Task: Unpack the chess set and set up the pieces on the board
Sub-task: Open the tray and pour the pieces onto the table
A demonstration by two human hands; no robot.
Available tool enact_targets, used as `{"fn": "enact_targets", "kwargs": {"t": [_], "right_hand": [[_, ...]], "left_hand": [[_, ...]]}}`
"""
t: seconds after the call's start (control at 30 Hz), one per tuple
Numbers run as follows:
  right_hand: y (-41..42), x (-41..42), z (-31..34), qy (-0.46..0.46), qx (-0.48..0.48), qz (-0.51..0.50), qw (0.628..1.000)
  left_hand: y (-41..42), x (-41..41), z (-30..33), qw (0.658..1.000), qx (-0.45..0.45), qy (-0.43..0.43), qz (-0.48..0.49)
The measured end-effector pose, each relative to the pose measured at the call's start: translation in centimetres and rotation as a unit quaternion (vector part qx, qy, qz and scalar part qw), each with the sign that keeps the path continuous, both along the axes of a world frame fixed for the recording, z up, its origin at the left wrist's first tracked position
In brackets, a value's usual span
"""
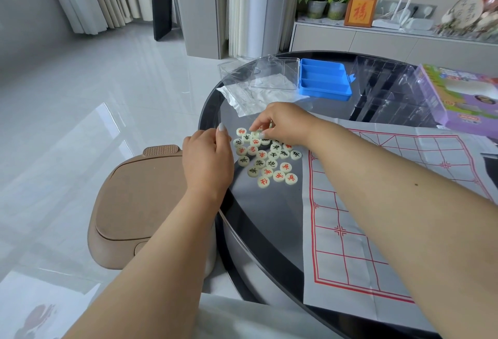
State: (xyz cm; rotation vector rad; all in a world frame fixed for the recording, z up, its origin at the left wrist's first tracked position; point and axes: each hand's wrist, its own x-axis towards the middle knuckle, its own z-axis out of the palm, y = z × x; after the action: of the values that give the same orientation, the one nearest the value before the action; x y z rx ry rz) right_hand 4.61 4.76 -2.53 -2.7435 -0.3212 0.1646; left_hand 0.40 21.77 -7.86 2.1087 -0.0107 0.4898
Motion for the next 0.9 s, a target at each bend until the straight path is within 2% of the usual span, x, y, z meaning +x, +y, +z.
{"fn": "enact_targets", "kwargs": {"t": [0.23,0.43,0.67,0.77,0.9], "right_hand": [[0.7,0.7,0.6,0.021,-0.021,-0.002,1.000],[1.2,0.5,0.1,-0.022,-0.017,-0.029,0.999],[1.4,0.2,0.2,0.015,-0.007,-0.084,0.996],[1.1,0.0,0.2,-0.004,-0.032,-0.088,0.996],[0.7,-0.8,0.5,-0.040,0.015,-0.093,0.995]], "left_hand": [[0.0,0.1,0.0,1.000,-0.007,-0.001,-0.005],[0.1,0.1,0.0,1.000,-0.012,0.001,-0.008],[0.1,-0.2,0.2,1.000,-0.014,0.017,-0.008],[0.0,-0.4,0.4,1.000,-0.012,0.020,-0.007],[-0.1,-0.6,0.7,0.999,-0.013,0.027,-0.011]]}}
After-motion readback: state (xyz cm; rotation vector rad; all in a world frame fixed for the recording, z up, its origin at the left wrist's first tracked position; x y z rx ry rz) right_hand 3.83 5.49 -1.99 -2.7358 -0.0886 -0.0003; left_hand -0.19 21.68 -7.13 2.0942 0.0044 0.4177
